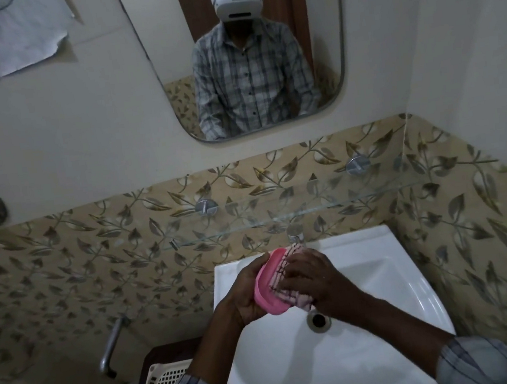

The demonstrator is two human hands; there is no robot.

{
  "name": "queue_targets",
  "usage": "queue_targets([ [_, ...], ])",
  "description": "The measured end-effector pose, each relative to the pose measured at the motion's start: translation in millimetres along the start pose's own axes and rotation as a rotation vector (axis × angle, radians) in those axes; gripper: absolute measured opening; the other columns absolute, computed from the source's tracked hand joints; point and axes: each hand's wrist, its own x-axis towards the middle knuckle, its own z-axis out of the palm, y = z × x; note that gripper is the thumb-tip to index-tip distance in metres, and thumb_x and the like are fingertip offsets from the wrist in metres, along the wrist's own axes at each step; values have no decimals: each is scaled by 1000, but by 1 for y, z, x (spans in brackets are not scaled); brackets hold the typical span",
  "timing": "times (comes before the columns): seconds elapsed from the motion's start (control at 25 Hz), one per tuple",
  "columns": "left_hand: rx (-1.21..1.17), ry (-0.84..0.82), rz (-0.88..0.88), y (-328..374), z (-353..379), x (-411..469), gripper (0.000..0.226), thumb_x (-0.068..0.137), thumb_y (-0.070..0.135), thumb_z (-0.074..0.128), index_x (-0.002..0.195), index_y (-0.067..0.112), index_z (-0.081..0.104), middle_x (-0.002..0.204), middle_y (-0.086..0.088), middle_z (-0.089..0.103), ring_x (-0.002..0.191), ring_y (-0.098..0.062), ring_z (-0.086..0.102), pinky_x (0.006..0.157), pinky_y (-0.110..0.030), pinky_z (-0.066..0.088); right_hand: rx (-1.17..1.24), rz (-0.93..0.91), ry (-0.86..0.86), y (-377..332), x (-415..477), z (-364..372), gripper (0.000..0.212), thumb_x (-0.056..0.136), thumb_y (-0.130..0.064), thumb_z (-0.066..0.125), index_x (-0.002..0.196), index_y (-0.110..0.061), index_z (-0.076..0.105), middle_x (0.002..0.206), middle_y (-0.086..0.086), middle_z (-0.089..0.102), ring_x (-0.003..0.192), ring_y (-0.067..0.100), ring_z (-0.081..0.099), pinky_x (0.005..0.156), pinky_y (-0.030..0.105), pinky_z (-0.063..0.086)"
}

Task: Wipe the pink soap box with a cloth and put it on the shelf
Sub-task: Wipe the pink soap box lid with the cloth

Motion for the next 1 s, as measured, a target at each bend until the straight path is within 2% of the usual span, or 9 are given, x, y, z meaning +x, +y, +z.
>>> queue_targets([
  [0.12,3,27,-4,2,-2,0,49,85,38,56,108,-3,71,96,-22,72,83,-32,70,81,-39,55,45,-50,-77,2,6,5,32,73,-2,69,100,-18,69,103,5,68,101,26,61,100,44,43],
  [0.24,53,70,-36,-1,-4,2,49,85,40,59,110,-1,69,100,-23,67,86,-32,64,82,-41,51,-13,-176,-270,10,4,-1,51,69,-1,62,114,-25,62,115,-1,64,116,24,54,111,44,31],
  [0.32,29,69,-46,0,-4,2,47,87,38,58,110,-1,69,100,-24,69,86,-36,65,81,-44,53,-157,-166,-200,23,11,-11,43,71,3,62,106,-22,67,113,-1,68,118,25,58,112,42,27],
  [0.52,16,78,37,4,-5,11,51,90,39,53,114,-3,69,103,-24,72,88,-34,70,82,-41,57,94,-176,-143,9,9,-2,39,82,6,63,115,-11,70,118,8,70,113,25,60,110,28,35],
  [0.64,49,112,93,5,-5,12,51,88,40,57,109,-3,72,96,-23,72,82,-32,72,75,-38,59,116,102,-13,-10,4,7,39,74,4,68,111,-10,71,107,10,72,103,23,60,97,33,44],
  [0.8,150,243,195,-10,-1,17,45,97,42,50,114,4,66,90,-19,76,78,-29,74,67,-35,60,207,347,-54,-43,6,8,28,75,6,63,98,-9,72,95,7,71,88,22,63,83,31,52],
  [0.92,172,310,307,-22,5,22,47,97,43,48,111,3,67,93,-16,78,82,-27,76,68,-33,62,982,1198,120,-50,25,12,15,89,-12,55,82,-10,68,64,12,74,50,26,69,52,31,56],
  [0.96,179,327,340,-19,9,23,48,97,43,48,115,2,66,97,-18,77,85,-28,75,71,-34,62,1121,1263,95,-54,28,13,17,90,-18,53,82,-14,67,59,15,73,47,31,69,46,34,56],
  [1.0,191,335,359,-15,9,22,50,98,43,48,120,2,64,101,-20,75,88,-30,74,76,-36,60,1033,1115,81,-55,23,17,16,88,-16,53,83,-17,68,61,14,73,52,31,71,45,36,57],
])
